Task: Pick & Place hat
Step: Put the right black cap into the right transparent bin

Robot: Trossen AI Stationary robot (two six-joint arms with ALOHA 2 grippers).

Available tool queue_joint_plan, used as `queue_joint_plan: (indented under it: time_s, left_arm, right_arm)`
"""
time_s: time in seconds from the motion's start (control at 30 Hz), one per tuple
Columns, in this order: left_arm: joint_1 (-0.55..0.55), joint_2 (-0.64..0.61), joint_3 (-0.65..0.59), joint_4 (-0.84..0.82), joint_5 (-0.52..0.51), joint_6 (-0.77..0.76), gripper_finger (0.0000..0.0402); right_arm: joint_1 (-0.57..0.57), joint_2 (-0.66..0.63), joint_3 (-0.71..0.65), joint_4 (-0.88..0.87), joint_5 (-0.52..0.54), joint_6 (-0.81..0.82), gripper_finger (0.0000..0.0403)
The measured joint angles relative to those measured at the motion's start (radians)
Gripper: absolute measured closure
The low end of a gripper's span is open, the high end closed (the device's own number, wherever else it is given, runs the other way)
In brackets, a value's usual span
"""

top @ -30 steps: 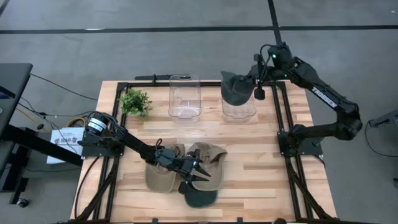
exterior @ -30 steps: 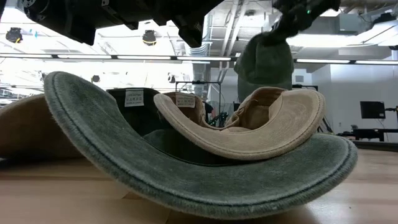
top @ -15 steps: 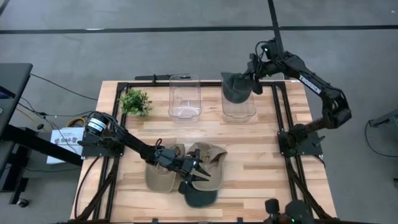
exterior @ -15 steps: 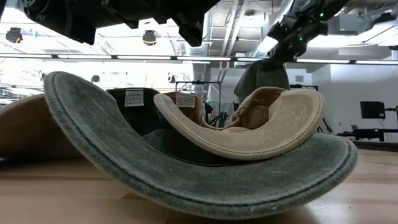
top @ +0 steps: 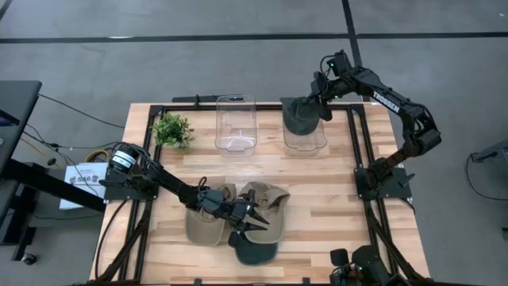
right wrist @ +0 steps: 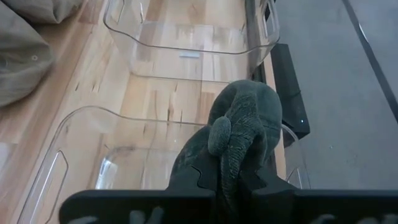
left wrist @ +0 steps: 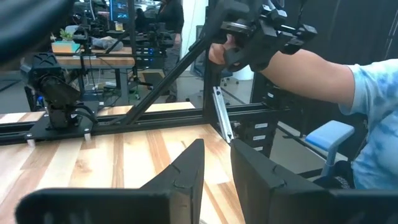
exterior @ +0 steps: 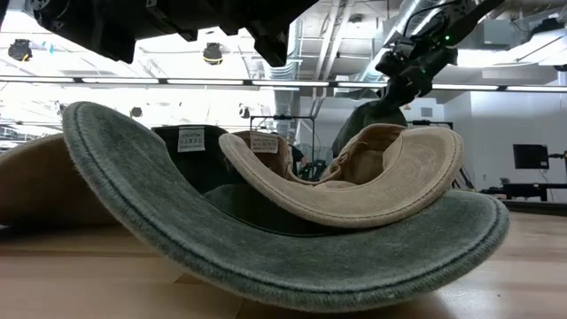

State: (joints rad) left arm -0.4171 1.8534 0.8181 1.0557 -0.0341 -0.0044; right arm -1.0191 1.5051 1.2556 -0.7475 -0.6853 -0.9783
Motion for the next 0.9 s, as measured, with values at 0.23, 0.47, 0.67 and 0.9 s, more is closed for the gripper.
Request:
queue_joint_plan:
  time_s: [0.23,0.47,0.67,0.9]
  left_arm:
    - [0.000,0.000,0.000,0.000,0.000,0.000,0.0325]
    - [0.000,0.000,0.000,0.000,0.000,0.000,0.0325]
    - [0.000,0.000,0.000,0.000,0.000,0.000,0.0325]
    - [0.000,0.000,0.000,0.000,0.000,0.000,0.0325]
  right_arm:
    - [0.000,0.000,0.000,0.000,0.001,0.000,0.0402]
    - [0.004,0.000,0.000,-0.003,0.004,0.010,0.0387]
    - [0.004,0.000,0.000,-0.001,0.004,0.037,0.0384]
    - [0.004,0.000,0.000,0.000,0.005,0.083,0.0356]
